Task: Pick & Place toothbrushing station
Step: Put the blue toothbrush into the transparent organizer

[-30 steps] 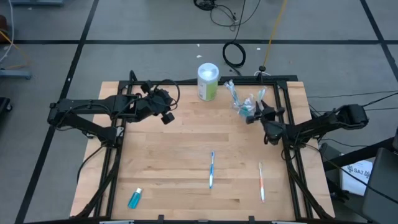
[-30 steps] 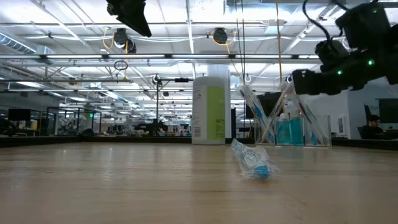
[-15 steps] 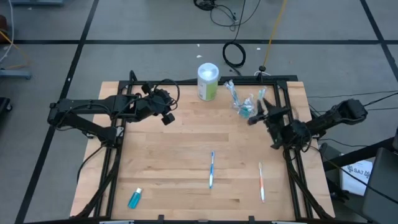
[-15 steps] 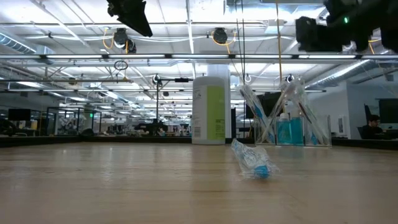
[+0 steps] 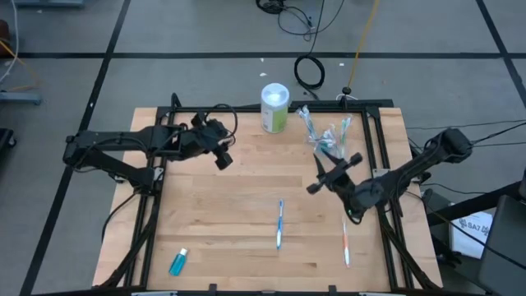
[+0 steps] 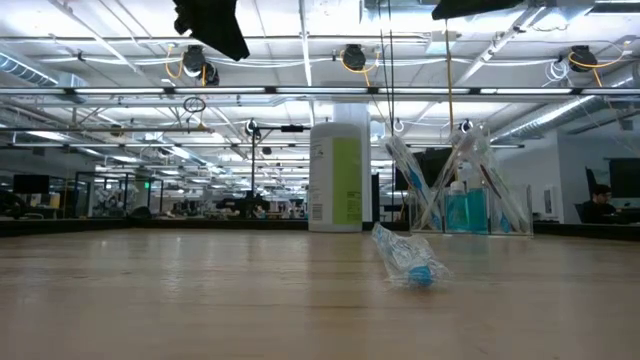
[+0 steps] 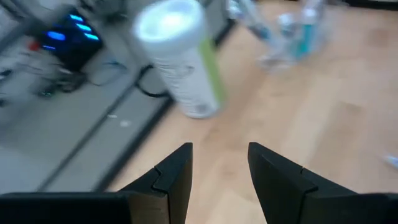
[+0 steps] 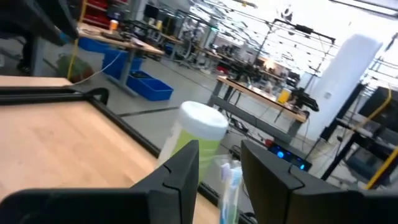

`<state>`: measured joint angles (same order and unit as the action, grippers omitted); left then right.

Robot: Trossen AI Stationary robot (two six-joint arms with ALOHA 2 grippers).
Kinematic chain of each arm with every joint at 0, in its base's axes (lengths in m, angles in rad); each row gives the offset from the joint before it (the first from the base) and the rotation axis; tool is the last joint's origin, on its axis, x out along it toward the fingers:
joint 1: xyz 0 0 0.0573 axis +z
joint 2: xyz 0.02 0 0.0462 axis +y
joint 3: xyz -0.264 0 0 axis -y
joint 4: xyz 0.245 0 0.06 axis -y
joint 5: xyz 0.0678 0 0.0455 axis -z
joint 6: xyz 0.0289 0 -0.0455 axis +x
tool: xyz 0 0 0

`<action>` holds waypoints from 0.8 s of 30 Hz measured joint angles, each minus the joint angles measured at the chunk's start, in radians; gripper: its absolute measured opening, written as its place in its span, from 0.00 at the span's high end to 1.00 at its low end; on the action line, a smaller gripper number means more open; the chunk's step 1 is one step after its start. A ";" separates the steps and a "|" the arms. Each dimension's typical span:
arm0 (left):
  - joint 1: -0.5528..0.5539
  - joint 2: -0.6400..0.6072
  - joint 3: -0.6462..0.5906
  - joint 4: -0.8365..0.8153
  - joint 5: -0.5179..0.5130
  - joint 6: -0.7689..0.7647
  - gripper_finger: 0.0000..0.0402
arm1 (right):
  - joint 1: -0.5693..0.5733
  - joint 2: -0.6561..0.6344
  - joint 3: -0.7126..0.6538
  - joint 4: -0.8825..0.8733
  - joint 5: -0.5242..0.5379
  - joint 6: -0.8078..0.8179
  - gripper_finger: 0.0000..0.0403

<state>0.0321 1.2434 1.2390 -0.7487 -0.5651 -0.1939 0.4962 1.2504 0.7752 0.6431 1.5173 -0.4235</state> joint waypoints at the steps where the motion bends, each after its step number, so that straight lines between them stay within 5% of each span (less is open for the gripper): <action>1: -0.004 0.000 -0.005 0.002 0.037 -0.009 0.60 | 0.010 0.008 0.000 0.002 0.000 0.002 0.72; 7: -0.055 0.000 -0.089 0.125 0.204 -0.129 0.60 | 0.081 0.041 0.000 0.002 -0.004 0.046 0.72; 15: -0.168 0.001 -0.279 0.532 0.299 -0.324 0.60 | 0.163 0.041 -0.001 -0.009 -0.062 0.090 0.72; 24: -0.318 0.228 -0.369 0.871 0.296 -0.428 0.60 | 0.139 0.043 -0.136 -0.099 -0.547 0.573 0.72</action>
<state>-0.2863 1.4711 0.8696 0.1219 -0.2693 -0.6216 0.6354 1.2930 0.6390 0.5446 0.9699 0.1495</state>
